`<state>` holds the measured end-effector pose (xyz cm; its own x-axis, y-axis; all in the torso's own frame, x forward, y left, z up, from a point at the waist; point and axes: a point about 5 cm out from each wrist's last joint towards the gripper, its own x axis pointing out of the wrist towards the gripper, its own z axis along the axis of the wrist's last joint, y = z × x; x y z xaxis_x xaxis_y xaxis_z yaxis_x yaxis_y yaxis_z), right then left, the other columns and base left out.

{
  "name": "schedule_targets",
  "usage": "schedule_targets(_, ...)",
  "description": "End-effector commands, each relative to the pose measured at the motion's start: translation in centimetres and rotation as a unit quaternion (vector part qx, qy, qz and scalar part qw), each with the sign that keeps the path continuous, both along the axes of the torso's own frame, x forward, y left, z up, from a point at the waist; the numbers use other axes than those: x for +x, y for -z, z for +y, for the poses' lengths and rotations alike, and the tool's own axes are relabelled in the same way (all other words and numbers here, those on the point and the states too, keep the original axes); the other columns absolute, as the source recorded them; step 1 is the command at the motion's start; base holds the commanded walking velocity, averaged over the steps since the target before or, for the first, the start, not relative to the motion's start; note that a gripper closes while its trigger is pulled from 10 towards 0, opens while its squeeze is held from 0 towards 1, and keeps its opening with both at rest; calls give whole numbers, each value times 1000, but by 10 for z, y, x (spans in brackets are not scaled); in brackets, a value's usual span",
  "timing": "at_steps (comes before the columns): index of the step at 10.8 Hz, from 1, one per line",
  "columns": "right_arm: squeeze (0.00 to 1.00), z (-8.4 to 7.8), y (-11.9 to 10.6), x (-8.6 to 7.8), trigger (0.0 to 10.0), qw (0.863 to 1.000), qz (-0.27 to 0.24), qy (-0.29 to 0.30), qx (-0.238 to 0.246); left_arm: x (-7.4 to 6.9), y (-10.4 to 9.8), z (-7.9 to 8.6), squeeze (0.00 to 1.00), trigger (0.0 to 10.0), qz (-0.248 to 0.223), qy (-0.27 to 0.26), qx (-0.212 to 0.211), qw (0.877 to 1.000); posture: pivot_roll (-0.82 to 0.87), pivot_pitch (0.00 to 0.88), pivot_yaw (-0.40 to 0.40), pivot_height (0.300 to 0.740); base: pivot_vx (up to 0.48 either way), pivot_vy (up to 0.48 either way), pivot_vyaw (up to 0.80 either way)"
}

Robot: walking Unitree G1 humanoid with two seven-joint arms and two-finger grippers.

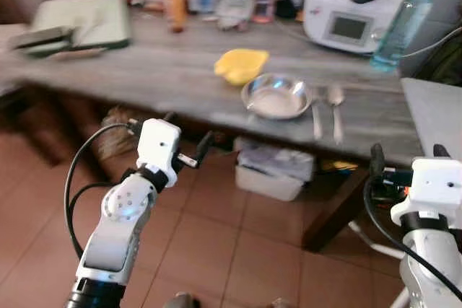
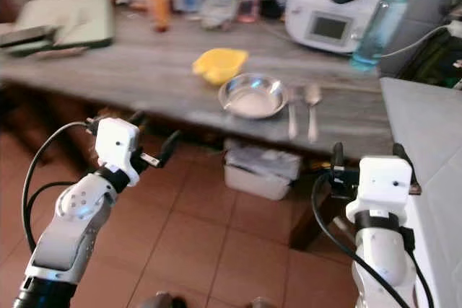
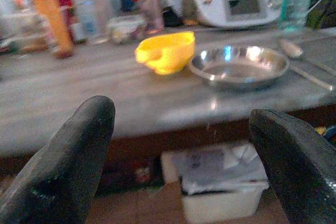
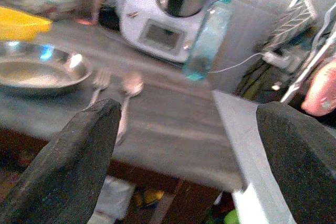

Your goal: Setting the table

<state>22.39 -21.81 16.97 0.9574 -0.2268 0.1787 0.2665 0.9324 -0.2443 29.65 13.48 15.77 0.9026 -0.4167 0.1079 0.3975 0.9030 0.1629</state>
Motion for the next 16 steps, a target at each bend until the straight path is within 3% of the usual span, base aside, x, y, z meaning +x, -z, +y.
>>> schedule_targets(1,451,-3,0,-1,10000,1000,1,8,-2,-2,1,-3,0,10000,3,11,3,1000,109,117,-22,740,-322,0,0)
schedule_targets(5,455,-4,0,-3,10000,1000,1,13,-3,-2,2,-5,0,10000,5,15,6,1000,104,121,-19,740,-322,0,0)
schedule_targets(14,455,-5,-1,-3,10000,1000,1,17,-12,0,-1,-21,0,10000,-2,62,-19,998,89,121,-20,740,0,0,0)
schedule_targets(16,455,-6,0,-4,10000,1000,3,22,-13,0,-3,-24,0,10000,-4,63,-28,998,81,123,-18,740,0,-302,0)
